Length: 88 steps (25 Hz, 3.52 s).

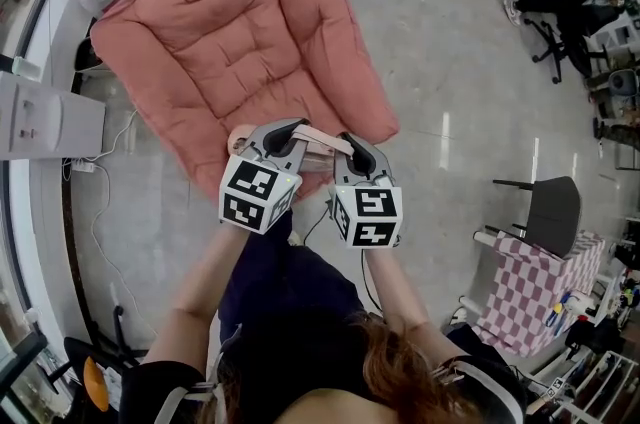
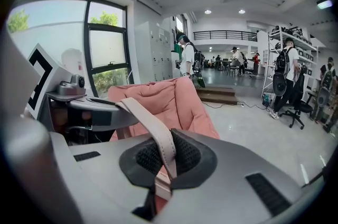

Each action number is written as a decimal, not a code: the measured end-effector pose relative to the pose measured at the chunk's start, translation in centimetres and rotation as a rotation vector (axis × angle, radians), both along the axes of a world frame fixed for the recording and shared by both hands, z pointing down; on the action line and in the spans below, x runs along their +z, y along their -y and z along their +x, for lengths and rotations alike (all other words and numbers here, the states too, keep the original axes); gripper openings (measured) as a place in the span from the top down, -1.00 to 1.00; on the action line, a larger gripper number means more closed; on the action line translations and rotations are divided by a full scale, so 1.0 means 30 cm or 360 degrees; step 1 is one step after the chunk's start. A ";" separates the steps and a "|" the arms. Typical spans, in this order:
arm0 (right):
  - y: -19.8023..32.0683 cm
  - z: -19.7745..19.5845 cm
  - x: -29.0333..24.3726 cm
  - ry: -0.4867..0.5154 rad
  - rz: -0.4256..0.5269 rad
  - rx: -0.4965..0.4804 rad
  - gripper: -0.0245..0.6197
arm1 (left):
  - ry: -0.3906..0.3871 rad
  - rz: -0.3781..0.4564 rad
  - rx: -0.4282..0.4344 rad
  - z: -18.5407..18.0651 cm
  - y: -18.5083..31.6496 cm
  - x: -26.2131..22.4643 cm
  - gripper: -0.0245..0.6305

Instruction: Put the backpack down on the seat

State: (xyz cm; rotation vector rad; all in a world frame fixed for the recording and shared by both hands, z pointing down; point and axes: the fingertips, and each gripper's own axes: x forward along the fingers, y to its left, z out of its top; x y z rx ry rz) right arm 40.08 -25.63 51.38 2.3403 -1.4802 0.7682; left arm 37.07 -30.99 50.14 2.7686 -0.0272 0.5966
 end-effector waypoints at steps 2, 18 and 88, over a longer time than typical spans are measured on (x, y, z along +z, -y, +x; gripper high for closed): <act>0.002 0.018 0.020 0.0004 -0.0013 0.0009 0.82 | 0.0019 0.0010 0.0011 0.014 0.000 0.019 0.86; 0.073 0.069 0.192 0.0026 -0.0135 -0.0048 0.82 | 0.0156 0.0004 0.0024 0.052 0.061 0.201 0.86; -0.460 -0.259 0.709 0.0383 -0.0697 -0.0212 0.05 | 0.0880 -0.0099 0.0215 -0.425 -0.156 0.731 -0.01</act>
